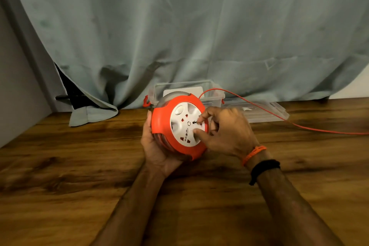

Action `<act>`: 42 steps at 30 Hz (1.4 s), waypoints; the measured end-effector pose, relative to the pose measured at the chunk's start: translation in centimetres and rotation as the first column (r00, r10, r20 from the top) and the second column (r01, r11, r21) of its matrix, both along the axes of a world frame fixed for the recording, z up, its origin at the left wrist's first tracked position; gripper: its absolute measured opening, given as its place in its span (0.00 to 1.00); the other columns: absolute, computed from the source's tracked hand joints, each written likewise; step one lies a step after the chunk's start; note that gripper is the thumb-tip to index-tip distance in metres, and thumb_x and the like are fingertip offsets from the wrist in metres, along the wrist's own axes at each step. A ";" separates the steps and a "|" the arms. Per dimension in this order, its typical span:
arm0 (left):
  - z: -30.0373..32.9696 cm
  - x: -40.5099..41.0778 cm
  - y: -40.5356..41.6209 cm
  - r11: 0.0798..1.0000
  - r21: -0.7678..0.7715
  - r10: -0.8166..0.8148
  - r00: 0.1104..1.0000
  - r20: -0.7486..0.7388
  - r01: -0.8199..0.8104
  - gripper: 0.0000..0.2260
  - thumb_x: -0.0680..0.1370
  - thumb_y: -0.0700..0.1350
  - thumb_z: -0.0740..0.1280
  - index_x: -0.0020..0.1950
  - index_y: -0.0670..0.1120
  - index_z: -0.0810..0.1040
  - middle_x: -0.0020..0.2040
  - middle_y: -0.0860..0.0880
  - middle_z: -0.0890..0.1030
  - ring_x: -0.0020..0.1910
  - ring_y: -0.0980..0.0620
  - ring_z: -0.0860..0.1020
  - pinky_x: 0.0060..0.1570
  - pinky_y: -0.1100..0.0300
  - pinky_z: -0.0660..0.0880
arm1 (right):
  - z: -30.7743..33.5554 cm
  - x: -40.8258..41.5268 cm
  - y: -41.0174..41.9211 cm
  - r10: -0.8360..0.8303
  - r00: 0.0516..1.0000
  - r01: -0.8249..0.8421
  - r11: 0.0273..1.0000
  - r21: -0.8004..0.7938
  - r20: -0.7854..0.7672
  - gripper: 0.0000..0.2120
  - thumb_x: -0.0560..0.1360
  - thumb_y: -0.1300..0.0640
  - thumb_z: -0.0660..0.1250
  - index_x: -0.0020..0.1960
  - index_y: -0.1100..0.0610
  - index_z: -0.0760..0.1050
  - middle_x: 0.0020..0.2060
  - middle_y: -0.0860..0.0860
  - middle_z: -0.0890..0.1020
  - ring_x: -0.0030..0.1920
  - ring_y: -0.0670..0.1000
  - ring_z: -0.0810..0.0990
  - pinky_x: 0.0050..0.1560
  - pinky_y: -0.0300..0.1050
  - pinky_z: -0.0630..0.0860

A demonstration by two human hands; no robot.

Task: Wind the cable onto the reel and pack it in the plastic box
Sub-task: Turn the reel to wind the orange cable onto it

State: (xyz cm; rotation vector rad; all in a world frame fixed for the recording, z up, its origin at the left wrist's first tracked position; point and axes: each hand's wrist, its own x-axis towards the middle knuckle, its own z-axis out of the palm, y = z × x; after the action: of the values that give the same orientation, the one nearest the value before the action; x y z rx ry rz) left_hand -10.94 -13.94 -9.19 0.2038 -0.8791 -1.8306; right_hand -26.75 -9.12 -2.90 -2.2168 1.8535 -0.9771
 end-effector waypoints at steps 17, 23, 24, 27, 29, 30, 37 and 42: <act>0.2 -0.4 0.2 0.999 0.047 0.010 1.000 0.014 -0.011 0.35 0.73 0.70 0.58 0.69 0.48 0.78 0.67 0.40 0.79 0.64 0.37 0.78 0.62 0.36 0.74 | -1.6 -0.9 -0.8 -0.094 0.956 -0.006 0.941 -0.339 -0.278 0.32 0.61 0.36 0.67 0.63 0.47 0.74 0.43 0.52 0.84 0.45 0.57 0.81 0.50 0.51 0.74; 0.1 -0.7 0.2 0.993 -0.027 0.119 0.993 0.023 -0.118 0.30 0.72 0.68 0.60 0.61 0.49 0.84 0.61 0.41 0.83 0.61 0.40 0.81 0.59 0.40 0.77 | -2.4 2.2 -0.8 -0.186 0.958 0.210 0.973 -0.094 0.218 0.32 0.52 0.22 0.60 0.35 0.49 0.71 0.39 0.46 0.82 0.42 0.49 0.79 0.35 0.41 0.75; 0.1 -0.6 0.2 0.992 -0.028 0.128 0.991 0.031 -0.127 0.30 0.72 0.69 0.60 0.61 0.49 0.84 0.61 0.42 0.83 0.60 0.40 0.81 0.60 0.39 0.77 | -2.4 2.5 -1.0 -0.192 0.934 0.206 0.978 -0.014 0.302 0.32 0.51 0.22 0.62 0.35 0.50 0.70 0.39 0.46 0.82 0.40 0.49 0.80 0.34 0.43 0.79; 0.0 -0.6 0.1 0.992 -0.043 0.118 0.992 0.041 -0.116 0.31 0.71 0.69 0.61 0.62 0.49 0.83 0.61 0.42 0.83 0.60 0.40 0.81 0.61 0.39 0.76 | -2.5 2.4 -1.5 -0.198 0.917 0.181 0.980 0.082 0.347 0.33 0.52 0.24 0.67 0.39 0.52 0.75 0.42 0.46 0.84 0.42 0.50 0.83 0.39 0.48 0.83; 0.1 -0.5 0.1 0.995 -0.040 0.096 0.995 0.029 -0.095 0.32 0.71 0.69 0.62 0.64 0.48 0.82 0.63 0.40 0.82 0.62 0.39 0.80 0.62 0.38 0.75 | -2.4 2.3 -1.4 -0.191 0.943 0.188 0.981 0.036 0.271 0.36 0.52 0.21 0.63 0.37 0.54 0.77 0.40 0.48 0.85 0.42 0.50 0.83 0.39 0.49 0.83; 0.1 -0.4 0.1 0.997 -0.036 0.074 0.997 0.018 -0.074 0.33 0.71 0.69 0.62 0.65 0.47 0.81 0.64 0.40 0.81 0.63 0.38 0.79 0.62 0.39 0.75 | -2.1 2.2 -1.2 -0.194 0.954 0.202 0.979 -0.010 0.228 0.36 0.53 0.21 0.62 0.34 0.55 0.77 0.35 0.47 0.84 0.39 0.50 0.83 0.37 0.48 0.82; -0.2 -0.1 -0.2 1.000 -0.009 -0.020 1.000 0.016 0.020 0.35 0.74 0.72 0.54 0.69 0.50 0.78 0.67 0.40 0.79 0.64 0.37 0.78 0.62 0.34 0.73 | 0.0 -1.1 -0.6 0.041 0.999 -0.048 0.969 -0.242 -0.034 0.16 0.64 0.41 0.75 0.47 0.48 0.78 0.26 0.38 0.69 0.33 0.46 0.75 0.42 0.45 0.77; -0.2 -0.3 -0.2 0.998 -0.010 -0.069 0.998 -0.002 0.069 0.35 0.74 0.71 0.56 0.71 0.49 0.75 0.70 0.39 0.76 0.68 0.36 0.75 0.66 0.33 0.69 | -0.2 -1.4 -0.4 0.082 0.966 -0.141 0.962 -0.234 -0.247 0.28 0.66 0.46 0.70 0.65 0.45 0.71 0.36 0.47 0.81 0.41 0.57 0.80 0.50 0.52 0.76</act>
State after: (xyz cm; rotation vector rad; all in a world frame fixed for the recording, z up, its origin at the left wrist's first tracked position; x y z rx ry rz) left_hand -11.24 -14.12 -9.35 0.1674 -0.9032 -1.8894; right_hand -28.14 -9.54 -3.12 -2.6597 1.7502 -1.0157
